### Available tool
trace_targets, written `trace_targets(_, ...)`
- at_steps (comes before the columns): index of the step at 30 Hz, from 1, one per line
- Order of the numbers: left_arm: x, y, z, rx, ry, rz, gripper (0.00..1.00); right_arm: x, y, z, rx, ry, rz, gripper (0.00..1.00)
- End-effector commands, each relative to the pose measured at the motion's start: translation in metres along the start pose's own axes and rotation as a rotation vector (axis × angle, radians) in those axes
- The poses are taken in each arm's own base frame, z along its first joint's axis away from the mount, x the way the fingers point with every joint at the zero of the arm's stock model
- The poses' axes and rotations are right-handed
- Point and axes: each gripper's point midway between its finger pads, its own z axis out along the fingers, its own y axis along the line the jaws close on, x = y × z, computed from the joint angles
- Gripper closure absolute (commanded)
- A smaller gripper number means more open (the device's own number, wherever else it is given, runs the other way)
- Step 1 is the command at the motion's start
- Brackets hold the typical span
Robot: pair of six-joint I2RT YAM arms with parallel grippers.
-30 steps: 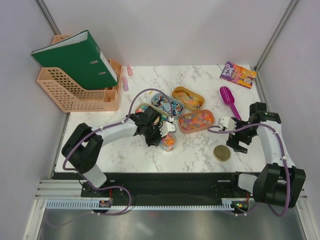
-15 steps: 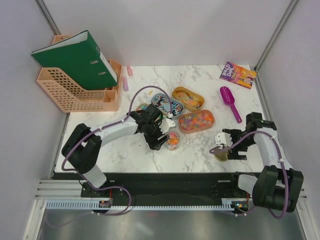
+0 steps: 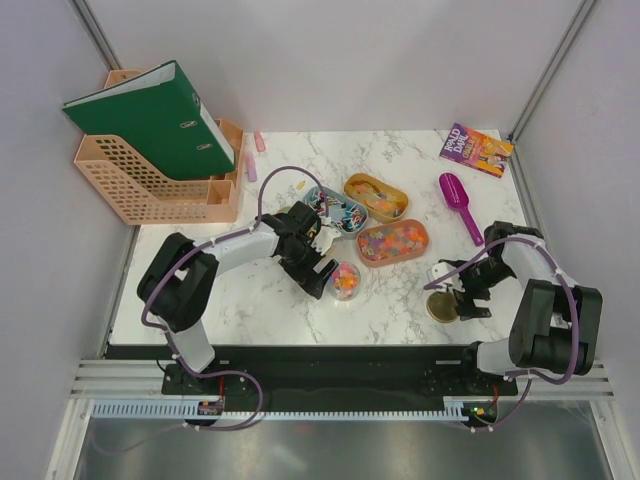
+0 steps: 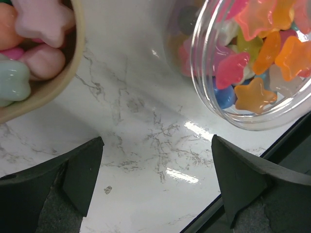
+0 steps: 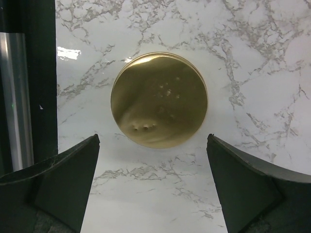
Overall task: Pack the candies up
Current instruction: Pick up the bottle lid at the center of the board.
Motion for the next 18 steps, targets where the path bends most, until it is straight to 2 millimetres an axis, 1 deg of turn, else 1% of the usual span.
trace_targets(1, -0.011, 0.010, -0.002, -0.062, -0.007, -0.061, 0.00, -0.010, -0.007, 0.004, -0.003, -0.035, -0.214, 0.02)
trace_targets(4, -0.009, 0.006, -0.004, -0.021, -0.003, -0.075, 0.00, -0.013, -0.005, 0.010, -0.022, -0.027, -0.245, 0.02)
trace_targets(5, -0.005, 0.008, -0.004, -0.031, 0.009, -0.080, 0.00, -0.015, -0.004, 0.014, -0.027, -0.026, -0.258, 0.02)
trace_targets(11, -0.008, 0.009, -0.011, -0.040, -0.008, -0.069, 0.02, -0.016, -0.014, 0.025, 0.018, 0.001, -0.278, 0.02)
trace_targets(13, -0.006, 0.007, -0.013, -0.033, -0.005, -0.069, 0.04, -0.016, -0.015, 0.029, 0.025, 0.011, -0.286, 0.02)
trace_targets(18, -0.007, -0.001, -0.015, 0.004, -0.016, -0.069, 0.04, -0.017, -0.021, 0.032, 0.041, 0.017, -0.296, 0.02)
